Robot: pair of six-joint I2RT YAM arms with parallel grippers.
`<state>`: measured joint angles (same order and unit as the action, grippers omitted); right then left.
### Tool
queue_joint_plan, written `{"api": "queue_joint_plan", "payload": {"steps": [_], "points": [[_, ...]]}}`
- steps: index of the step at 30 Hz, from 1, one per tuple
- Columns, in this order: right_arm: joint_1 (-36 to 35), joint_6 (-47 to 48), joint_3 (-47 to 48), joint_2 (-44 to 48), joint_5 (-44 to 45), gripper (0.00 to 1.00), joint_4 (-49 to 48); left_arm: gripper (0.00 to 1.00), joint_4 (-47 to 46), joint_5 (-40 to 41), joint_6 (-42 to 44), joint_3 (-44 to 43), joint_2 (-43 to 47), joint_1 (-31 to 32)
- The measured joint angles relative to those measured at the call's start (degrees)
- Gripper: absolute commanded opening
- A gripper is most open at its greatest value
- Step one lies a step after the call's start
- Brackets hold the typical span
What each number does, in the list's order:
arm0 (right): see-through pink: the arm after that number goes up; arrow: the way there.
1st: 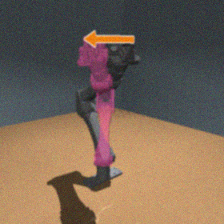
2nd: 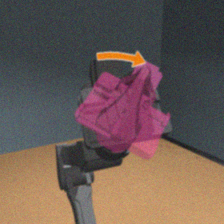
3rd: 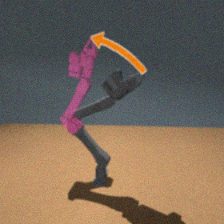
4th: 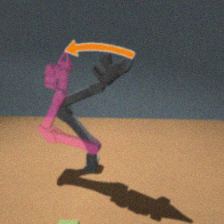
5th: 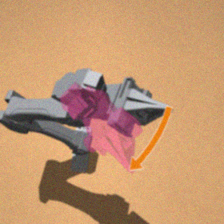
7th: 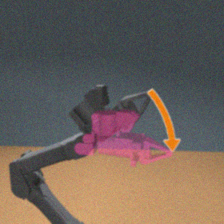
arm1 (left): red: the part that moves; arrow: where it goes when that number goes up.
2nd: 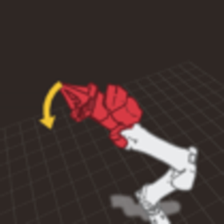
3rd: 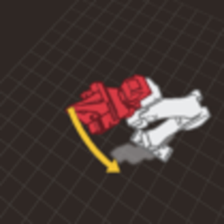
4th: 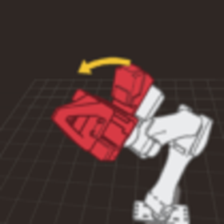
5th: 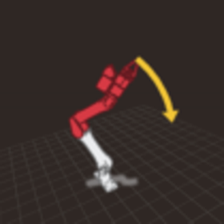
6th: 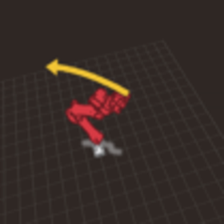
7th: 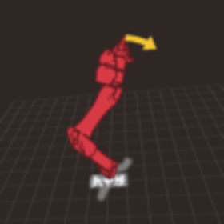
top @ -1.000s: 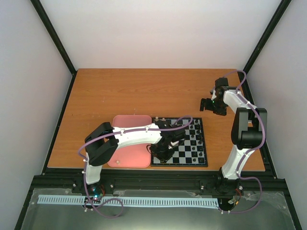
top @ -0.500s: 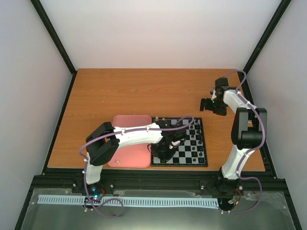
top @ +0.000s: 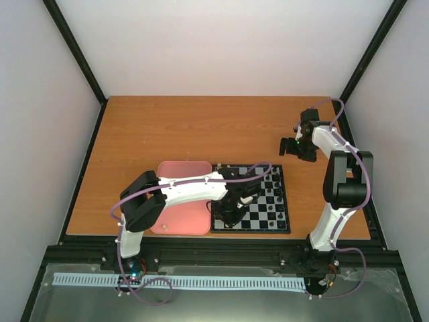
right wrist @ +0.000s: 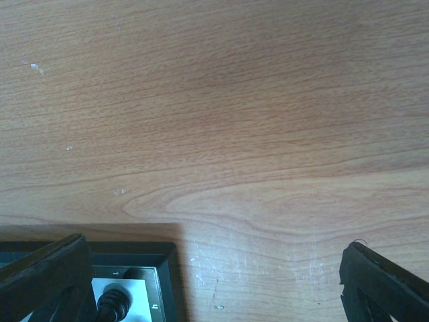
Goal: Set up the chess pieces on the board
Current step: Place the chess piece on the chessboard, then pick up the chess piece from the storage box.
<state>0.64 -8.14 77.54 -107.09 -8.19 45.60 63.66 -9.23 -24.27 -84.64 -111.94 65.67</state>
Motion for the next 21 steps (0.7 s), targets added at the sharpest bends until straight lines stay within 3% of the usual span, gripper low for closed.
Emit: {"api": "queue_joint_plan", "payload": {"steps": [9, 14, 18, 21], "points": [[0.0, 0.2, 0.0, 0.0, 0.0, 1.00, 0.0, 0.43, 3.5, 0.7, 0.0, -5.6, 1.9, 0.0], [0.0, 0.2, 0.0, 0.0, -0.2, 1.00, 0.0, 0.53, 5.7, 5.5, -3.7, -5.2, 10.5, -0.2], [0.0, 0.2, 0.0, 0.0, -0.2, 1.00, 0.0, 0.55, 6.9, 8.9, -9.5, 3.9, 22.0, -4.3], [0.0, 0.2, 0.0, 0.0, -0.2, 1.00, 0.0, 0.58, 6.9, 9.1, -13.6, 17.0, 31.7, -14.1]]}}
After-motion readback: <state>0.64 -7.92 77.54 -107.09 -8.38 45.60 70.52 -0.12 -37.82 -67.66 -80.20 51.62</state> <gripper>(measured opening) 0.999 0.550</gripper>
